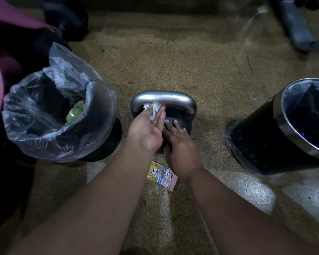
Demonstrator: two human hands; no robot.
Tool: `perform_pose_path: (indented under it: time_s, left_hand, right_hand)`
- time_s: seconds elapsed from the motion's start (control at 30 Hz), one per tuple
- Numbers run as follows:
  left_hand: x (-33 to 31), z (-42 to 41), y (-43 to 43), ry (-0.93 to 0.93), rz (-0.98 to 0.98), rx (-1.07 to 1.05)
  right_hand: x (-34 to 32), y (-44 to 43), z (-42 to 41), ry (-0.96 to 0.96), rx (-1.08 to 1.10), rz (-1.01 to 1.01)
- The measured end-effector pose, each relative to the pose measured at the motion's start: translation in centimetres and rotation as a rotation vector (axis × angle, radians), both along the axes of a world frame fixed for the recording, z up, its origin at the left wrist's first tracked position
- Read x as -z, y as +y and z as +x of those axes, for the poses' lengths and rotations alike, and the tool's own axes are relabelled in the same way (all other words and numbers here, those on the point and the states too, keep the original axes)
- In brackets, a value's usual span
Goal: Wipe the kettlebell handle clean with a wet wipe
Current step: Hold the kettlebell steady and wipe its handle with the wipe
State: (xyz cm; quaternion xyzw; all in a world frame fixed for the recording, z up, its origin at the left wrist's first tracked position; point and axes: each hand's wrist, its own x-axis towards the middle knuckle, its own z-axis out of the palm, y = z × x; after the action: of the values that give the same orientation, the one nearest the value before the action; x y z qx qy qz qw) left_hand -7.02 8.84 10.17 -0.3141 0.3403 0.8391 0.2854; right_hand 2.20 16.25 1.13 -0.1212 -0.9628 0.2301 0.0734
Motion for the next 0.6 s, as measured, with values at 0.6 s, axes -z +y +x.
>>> perform_pose_path:
  time_s: [0.6]
  left_hand:
    - [-0.48, 0.40, -0.24, 0.008, 0.000, 0.005]
  right_hand:
    - [-0.28, -0.11, 0.04, -0.002, -0.008, 0.018]
